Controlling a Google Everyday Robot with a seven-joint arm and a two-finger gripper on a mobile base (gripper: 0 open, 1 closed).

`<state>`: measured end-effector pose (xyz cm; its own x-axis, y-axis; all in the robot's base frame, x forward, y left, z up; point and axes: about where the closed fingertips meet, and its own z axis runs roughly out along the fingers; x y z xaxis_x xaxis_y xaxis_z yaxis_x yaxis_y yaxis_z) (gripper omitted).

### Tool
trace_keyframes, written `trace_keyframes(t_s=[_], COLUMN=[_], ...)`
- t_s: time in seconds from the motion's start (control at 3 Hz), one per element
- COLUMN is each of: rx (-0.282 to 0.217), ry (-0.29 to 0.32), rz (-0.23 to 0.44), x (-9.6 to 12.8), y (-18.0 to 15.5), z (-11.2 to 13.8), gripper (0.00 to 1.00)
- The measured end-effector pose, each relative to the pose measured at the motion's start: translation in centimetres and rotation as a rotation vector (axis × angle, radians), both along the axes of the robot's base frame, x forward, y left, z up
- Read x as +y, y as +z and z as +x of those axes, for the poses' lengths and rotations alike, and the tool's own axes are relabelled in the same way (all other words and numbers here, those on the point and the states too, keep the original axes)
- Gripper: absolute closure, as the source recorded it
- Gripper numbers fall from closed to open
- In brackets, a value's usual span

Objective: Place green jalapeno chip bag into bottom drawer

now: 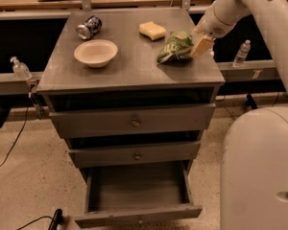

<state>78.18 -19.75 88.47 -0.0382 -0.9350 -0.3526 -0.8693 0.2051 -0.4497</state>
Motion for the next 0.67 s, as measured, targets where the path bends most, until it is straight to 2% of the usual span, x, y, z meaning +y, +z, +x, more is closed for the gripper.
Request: trace_keyframes(t_s=[0.33,0.67], rx=[0.067,0.08], ry=[0.056,0.097], rz=[0.043,0.075], x=[2.7,4.0], y=[-2.1,-2.2], z=[-0.4,-0.8], gripper=[0.61,0.85])
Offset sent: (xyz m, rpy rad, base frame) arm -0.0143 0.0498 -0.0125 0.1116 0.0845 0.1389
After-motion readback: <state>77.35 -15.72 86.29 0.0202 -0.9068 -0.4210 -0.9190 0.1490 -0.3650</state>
